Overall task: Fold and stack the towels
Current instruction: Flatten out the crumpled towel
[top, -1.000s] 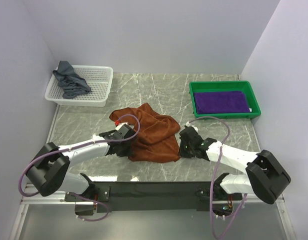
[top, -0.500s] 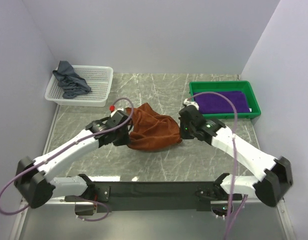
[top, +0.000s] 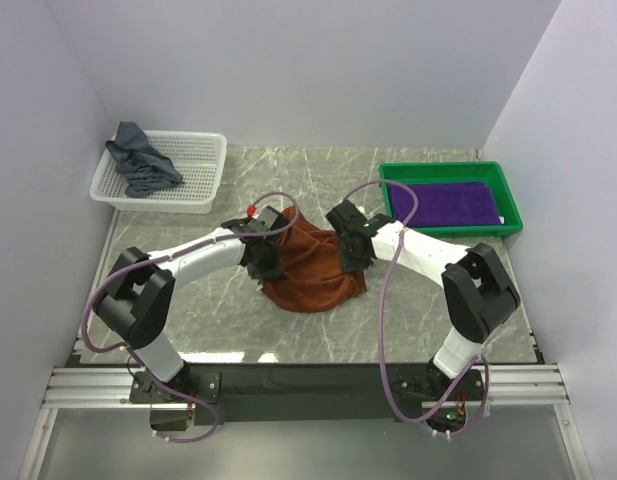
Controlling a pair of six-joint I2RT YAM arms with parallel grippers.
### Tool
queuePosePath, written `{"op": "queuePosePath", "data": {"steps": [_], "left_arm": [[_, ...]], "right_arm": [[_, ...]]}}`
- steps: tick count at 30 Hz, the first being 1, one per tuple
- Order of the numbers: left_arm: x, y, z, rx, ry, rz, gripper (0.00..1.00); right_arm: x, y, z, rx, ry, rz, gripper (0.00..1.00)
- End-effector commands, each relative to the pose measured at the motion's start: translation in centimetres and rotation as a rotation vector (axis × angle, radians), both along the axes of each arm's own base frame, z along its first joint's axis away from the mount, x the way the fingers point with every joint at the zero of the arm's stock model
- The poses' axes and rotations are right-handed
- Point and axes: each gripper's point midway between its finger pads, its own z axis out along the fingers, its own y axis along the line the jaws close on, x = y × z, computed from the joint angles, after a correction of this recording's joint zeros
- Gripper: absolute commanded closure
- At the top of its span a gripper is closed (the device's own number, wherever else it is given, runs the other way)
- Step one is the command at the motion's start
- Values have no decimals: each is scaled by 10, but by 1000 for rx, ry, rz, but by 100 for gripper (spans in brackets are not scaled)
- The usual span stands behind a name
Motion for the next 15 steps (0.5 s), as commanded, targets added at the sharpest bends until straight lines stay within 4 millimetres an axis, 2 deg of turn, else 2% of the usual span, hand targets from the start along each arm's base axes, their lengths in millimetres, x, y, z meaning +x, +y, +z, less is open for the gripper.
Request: {"op": "queuePosePath", "data": {"steps": [1, 2, 3, 4, 5, 6, 7, 8, 9, 10, 11, 12, 13, 15], "left_arm": [[34, -3, 30, -82, -135, 59, 62], [42, -4, 37, -121, -175, 76, 56], [45, 3, 40, -140, -194, 110, 46], [40, 10, 44, -159, -215, 126, 30], [43, 15, 47, -179, -239, 144, 25], [40, 17, 56, -207, -263, 147, 22], [30, 22, 47, -202, -248, 146, 19], [26, 24, 48, -210, -252, 140, 19], [14, 24, 45, -241, -251, 117, 19], [8, 23, 45, -263, -251, 101, 19], [3, 21, 44, -288, -255, 82, 19], [-2, 15, 55, -356, -284, 56, 19], [-15, 20, 40, -356, -264, 48, 20], [-24, 21, 42, -399, -293, 39, 21]], "right_arm": [[41, 2, 34, 110, -159, -118, 68], [46, 2, 38, 137, -192, -138, 67], [47, 0, 50, 169, -228, -153, 64], [47, -4, 52, 185, -242, -171, 57], [43, -12, 45, 190, -238, -185, 57], [39, -16, 52, 211, -258, -188, 57], [36, -18, 52, 224, -264, -184, 57], [25, -24, 39, 227, -249, -184, 58], [17, -20, 50, 292, -267, -161, 58], [0, -24, 33, 301, -235, -146, 59], [-2, -22, 35, 343, -254, -138, 58], [-11, -21, 41, 399, -259, -125, 58], [-24, -27, 24, 401, -225, -133, 59], [-31, -30, 22, 438, -244, -136, 59]]}}
